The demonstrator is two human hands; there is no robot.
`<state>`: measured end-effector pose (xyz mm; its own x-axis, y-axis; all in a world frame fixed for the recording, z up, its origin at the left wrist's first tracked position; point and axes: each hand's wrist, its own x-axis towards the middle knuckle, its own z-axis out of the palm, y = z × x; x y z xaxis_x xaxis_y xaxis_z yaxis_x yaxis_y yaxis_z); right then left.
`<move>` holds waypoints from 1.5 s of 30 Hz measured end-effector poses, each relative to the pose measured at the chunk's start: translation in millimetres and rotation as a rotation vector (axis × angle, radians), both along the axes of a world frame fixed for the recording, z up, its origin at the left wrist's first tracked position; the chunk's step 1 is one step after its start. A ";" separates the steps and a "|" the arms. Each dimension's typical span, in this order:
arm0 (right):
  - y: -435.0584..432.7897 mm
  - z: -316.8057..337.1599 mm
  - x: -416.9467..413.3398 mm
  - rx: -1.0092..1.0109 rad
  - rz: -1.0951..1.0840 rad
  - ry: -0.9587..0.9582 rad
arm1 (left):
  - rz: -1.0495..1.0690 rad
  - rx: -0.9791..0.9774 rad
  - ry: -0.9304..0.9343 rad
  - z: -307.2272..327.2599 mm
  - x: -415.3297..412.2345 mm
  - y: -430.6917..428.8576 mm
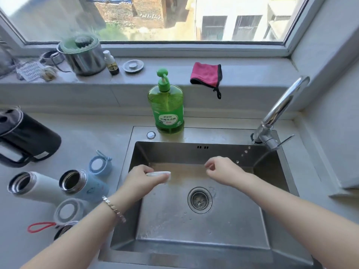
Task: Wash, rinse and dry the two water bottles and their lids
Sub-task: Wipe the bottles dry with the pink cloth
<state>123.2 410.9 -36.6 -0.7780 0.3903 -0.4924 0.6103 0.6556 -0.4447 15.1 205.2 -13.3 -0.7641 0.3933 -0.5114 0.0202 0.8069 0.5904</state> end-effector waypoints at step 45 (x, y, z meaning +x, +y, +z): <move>-128.5 65.0 49.4 -0.810 -0.669 0.867 | -0.166 0.655 -0.113 43.5 50.8 5.5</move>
<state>172.6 282.4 28.4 -0.7292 0.6494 -0.2160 0.0363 -0.2784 -0.9598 65.8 210.7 30.1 -0.6231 0.7558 -0.2010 0.0226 0.2744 0.9614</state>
